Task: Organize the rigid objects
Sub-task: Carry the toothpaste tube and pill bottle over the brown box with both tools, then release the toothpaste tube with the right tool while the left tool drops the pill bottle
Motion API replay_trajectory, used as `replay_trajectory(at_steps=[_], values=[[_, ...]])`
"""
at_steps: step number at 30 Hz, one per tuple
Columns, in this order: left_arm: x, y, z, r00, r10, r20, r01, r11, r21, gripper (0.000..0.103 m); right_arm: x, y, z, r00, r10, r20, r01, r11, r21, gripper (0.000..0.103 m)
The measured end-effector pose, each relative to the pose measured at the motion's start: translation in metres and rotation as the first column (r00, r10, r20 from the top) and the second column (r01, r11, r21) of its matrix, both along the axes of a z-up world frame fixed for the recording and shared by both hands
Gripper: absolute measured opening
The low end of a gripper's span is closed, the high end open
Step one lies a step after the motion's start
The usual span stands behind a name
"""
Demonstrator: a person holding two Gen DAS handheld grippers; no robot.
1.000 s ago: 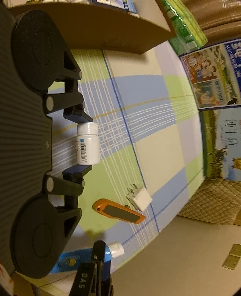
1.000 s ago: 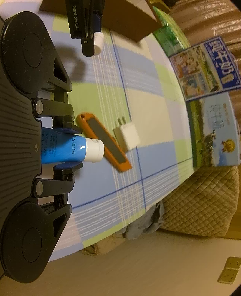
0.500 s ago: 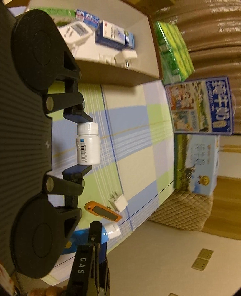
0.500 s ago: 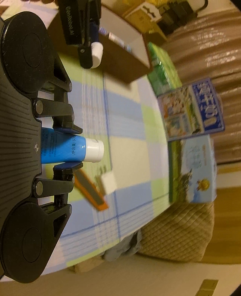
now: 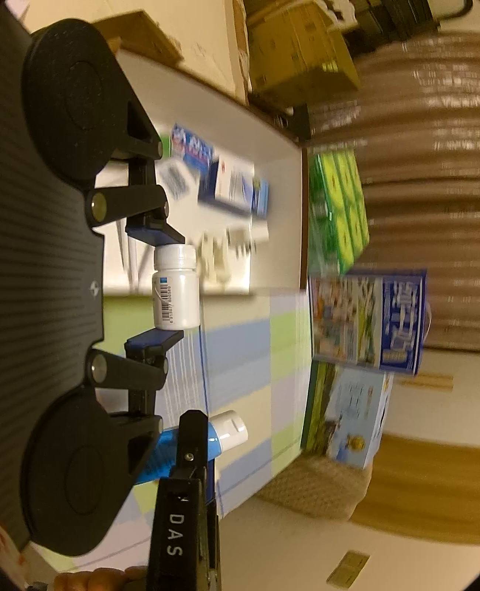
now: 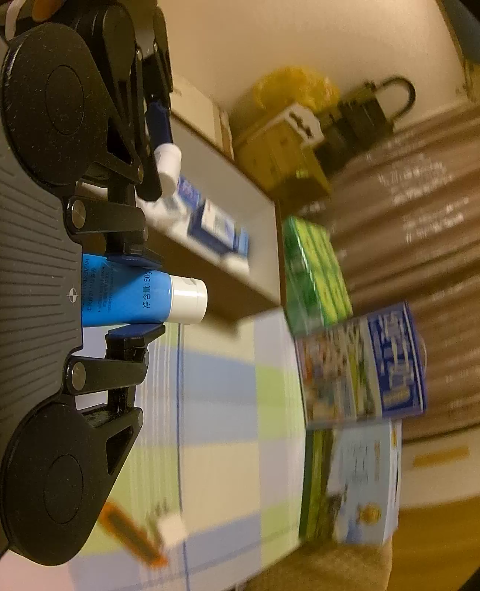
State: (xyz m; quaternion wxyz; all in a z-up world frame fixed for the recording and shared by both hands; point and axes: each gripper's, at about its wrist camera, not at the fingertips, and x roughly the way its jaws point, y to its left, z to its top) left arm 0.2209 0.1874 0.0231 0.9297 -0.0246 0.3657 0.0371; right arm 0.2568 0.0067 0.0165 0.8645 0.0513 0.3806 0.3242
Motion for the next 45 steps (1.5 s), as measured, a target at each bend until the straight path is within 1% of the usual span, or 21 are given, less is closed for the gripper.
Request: replay_trajectory(at_steps=[4, 9, 12, 17, 28, 35, 45], values=[[-0.007, 0.032, 0.003, 0.999, 0.052, 0.006, -0.052, 0.998, 0.019, 0.042, -0.001, 0.037, 0.002, 0.999, 0.054, -0.009, -0.054, 0.998, 0.031, 0.028], [-0.01, 0.07, 0.004, 0.995, 0.096, 0.008, -0.096, 0.995, 0.039, 0.042, 0.001, 0.079, 0.002, 0.996, 0.088, -0.017, -0.087, 0.994, 0.061, 0.028], [-0.008, 0.088, 0.001, 0.994, 0.105, -0.001, -0.105, 0.993, 0.047, 0.042, 0.003, 0.1, 0.0, 0.995, 0.095, -0.02, -0.094, 0.993, 0.065, 0.028], [0.002, 0.111, -0.005, 0.995, 0.094, -0.021, -0.093, 0.995, 0.045, 0.042, 0.011, 0.128, -0.006, 0.996, 0.088, -0.021, -0.087, 0.995, 0.054, 0.028], [0.038, 0.135, -0.02, 0.998, 0.036, -0.054, -0.034, 0.999, 0.038, 0.042, 0.036, 0.166, -0.026, 0.998, 0.04, -0.038, -0.041, 0.999, -0.021, 0.028], [0.064, 0.144, -0.033, 0.996, 0.003, -0.087, 0.001, 0.999, 0.045, 0.042, 0.057, 0.186, -0.043, 0.998, 0.032, -0.061, -0.036, 0.997, -0.067, 0.029], [0.092, 0.15, -0.047, 0.992, -0.037, -0.12, 0.042, 0.999, 0.034, 0.042, 0.085, 0.2, -0.064, 0.997, 0.006, -0.071, -0.014, 0.993, -0.118, 0.029]])
